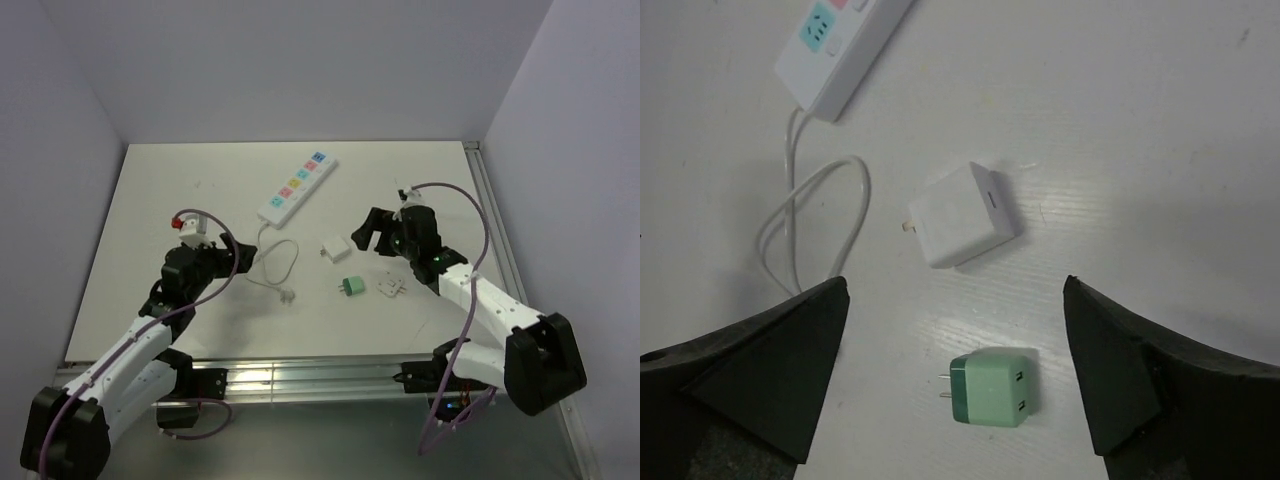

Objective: Insert the plug

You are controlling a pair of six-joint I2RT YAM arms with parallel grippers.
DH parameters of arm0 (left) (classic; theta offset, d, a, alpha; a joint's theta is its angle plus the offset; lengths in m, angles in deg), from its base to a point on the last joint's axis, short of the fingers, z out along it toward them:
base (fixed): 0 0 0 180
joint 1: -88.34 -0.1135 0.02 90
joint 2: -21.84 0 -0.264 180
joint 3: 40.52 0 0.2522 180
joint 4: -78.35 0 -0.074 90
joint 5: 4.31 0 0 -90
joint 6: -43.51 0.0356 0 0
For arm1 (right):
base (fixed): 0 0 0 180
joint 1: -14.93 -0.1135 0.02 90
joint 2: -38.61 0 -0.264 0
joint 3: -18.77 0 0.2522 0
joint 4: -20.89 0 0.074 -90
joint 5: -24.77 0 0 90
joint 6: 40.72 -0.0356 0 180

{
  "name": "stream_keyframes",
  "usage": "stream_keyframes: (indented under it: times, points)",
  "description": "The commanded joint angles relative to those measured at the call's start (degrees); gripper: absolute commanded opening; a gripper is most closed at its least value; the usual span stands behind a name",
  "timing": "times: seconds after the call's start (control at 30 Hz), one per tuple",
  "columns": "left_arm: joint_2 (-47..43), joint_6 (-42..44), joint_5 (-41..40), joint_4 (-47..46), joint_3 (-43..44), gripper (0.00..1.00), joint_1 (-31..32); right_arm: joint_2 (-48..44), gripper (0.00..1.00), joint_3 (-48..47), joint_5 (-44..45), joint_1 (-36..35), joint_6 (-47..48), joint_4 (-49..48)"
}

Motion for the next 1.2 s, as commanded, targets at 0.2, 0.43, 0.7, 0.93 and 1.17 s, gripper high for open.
stream_keyframes:
  times: [0.2,0.43,0.7,0.93,1.17]
  points:
    - [4.3,0.2,-1.3,-1.8,7.0,0.99,6.5,12.3,1.00,-7.9,4.6,-9.4,10.1,4.2]
    - [1.9,-1.5,-1.8,-0.2,6.7,1.00,5.5,22.0,0.99,-16.5,12.5,-14.4,16.3,9.7]
    - [2.8,-3.2,4.8,-1.2,5.4,1.00,-1.1,29.0,0.99,-21.2,14.8,-14.8,20.6,11.8]
    - [3.0,-3.0,6.2,-1.6,4.6,1.00,-2.7,35.5,0.97,-26.6,12.6,-15.1,24.8,14.5]
    - [3.3,-2.7,6.8,-2.0,4.2,1.00,-3.3,39.7,0.86,-30.1,11.2,-15.1,25.6,16.9]
